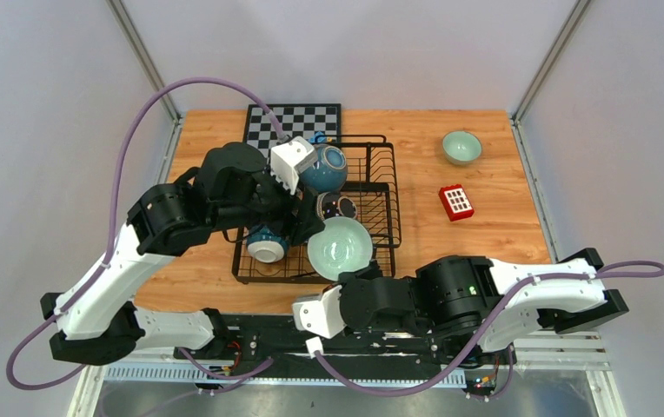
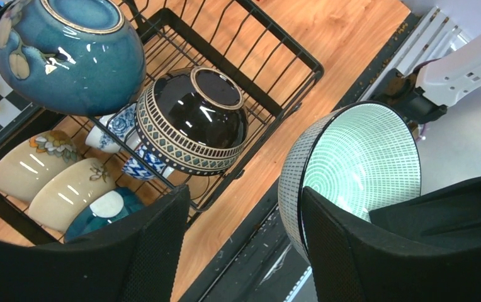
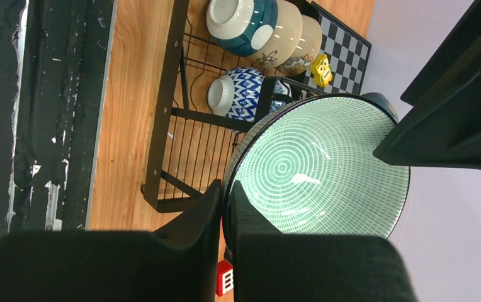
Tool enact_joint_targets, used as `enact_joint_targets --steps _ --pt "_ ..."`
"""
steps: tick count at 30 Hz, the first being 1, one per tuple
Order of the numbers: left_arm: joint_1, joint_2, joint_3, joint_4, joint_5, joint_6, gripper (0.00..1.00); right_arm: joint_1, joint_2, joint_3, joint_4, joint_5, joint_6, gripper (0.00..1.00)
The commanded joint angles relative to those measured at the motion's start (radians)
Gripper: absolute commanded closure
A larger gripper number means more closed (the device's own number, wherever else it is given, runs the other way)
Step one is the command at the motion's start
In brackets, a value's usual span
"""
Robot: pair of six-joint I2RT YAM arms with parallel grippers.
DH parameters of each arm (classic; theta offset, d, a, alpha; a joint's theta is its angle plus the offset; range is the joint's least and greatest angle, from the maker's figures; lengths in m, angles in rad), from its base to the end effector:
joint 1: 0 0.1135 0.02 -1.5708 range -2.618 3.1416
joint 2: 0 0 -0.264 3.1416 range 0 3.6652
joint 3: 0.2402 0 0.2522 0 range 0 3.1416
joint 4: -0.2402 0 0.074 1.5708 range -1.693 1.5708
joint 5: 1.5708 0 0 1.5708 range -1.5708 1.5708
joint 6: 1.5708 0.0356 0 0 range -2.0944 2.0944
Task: Unload the bowls from the dish rack
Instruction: Pick up the bowl from the dish rack.
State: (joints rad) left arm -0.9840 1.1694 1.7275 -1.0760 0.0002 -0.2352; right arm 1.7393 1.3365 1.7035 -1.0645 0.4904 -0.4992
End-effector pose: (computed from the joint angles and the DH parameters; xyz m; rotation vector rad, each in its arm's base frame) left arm 0.1041 -0.1566 0.4829 0.7956 2.0245 -0.7239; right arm -0.0248 0.2459 0.4465 -1.8353 1.1707 0.1460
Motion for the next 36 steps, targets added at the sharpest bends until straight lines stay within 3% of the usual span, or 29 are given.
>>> enact_joint_targets --steps 1,6,15,31,35,36 --pt "-0.004 -0.003 -0.009 -0.013 0.029 0.016 0.35 0.013 0.006 0.033 0.032 0.023 -0.013 1.00" --pt "-0.006 0.012 0.003 -0.036 0.016 0.026 0.45 0.010 0.016 0.044 0.043 0.028 -0.021 1.00" --pt "-0.029 0.030 0.026 -0.087 -0.025 0.027 0.50 0.002 0.047 0.071 0.046 0.026 -0.025 1.00" --pt "-0.044 0.030 0.031 -0.093 -0.012 0.022 0.85 -0.003 0.068 0.077 0.055 0.031 -0.030 1.00" --pt "-0.042 0.033 0.025 -0.096 -0.019 0.022 1.00 -0.004 0.075 0.079 0.059 0.028 -0.032 1.00" --pt "-0.043 0.032 0.025 -0.096 -0.021 0.022 1.00 -0.004 0.077 0.079 0.060 0.027 -0.033 1.00"
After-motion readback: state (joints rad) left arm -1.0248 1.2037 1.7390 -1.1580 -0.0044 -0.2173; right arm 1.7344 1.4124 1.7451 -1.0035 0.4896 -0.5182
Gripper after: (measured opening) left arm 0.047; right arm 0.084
